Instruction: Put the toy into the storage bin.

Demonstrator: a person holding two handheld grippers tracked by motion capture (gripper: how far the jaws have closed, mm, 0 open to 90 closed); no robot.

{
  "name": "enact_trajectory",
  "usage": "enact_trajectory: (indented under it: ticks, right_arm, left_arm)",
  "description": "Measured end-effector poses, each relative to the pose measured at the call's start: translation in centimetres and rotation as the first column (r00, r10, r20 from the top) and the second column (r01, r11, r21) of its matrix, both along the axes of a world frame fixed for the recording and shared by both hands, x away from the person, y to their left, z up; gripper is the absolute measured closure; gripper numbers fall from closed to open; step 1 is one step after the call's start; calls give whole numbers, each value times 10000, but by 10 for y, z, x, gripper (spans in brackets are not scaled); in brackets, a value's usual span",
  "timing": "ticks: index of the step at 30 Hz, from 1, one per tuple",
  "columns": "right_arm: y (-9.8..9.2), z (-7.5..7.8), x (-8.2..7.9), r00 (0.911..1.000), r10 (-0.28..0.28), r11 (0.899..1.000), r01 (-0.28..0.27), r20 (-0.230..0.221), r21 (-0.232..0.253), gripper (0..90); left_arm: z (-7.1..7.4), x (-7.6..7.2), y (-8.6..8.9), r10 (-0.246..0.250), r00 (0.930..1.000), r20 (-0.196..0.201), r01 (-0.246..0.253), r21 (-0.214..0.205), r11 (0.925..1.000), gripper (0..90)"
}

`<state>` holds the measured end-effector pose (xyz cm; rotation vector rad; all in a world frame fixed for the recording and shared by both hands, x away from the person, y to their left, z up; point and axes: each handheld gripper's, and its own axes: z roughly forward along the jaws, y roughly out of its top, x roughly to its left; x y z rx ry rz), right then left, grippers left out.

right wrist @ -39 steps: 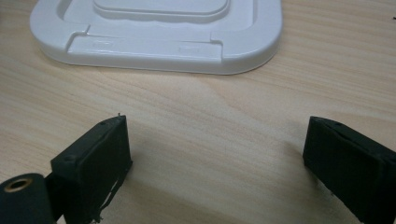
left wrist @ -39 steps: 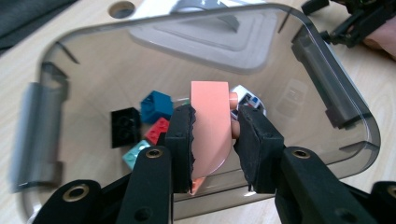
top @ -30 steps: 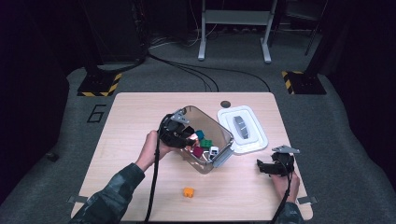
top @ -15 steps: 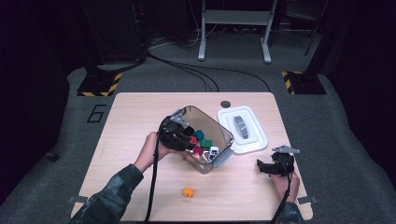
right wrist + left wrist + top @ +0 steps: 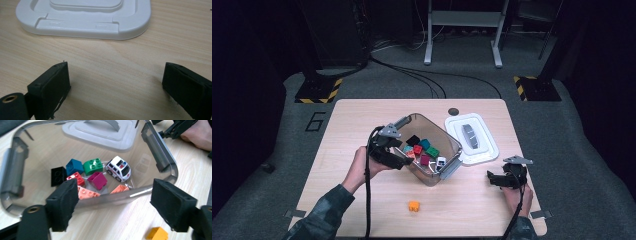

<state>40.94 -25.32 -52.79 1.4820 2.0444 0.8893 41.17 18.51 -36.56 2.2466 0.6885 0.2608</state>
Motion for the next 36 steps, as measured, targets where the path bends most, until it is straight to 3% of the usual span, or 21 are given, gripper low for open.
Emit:
enact_trajectory:
  ticks: [8,12,17,23,28,31,36]
  right_arm:
    - [0,0,0,10000,-9,10000,9,7,3,68]
    - [0,0,0,10000,-15,10000,15,2,-8,68]
    - [0,0,0,10000,-15,10000,15,6,-8,68]
    - [0,0,0,10000,-5,10000,5,2,-3,68]
    - [0,0,0,10000,-6,10000,6,2,-3,67]
    - [0,0,0,10000,-6,10000,6,4,-21,67]
    - [0,0,0,10000,-11,10000,11,9,-16,67]
  left_arm:
    - [-9,-21,16,477,9987,200,-477,-12,9989,170]
    - [-20,-32,23,653,9974,302,-651,-58,9979,162]
    - [-40,-42,26,609,9980,145,-608,-75,9981,158]
    - [-71,-52,18,201,9991,-368,-199,65,9998,153]
    - [-94,-61,11,-351,9985,-418,356,115,9993,155]
    - [-103,-67,3,-710,9965,-442,721,225,9971,184]
    - [-114,-74,-12,-1513,9866,-610,1538,396,9873,277]
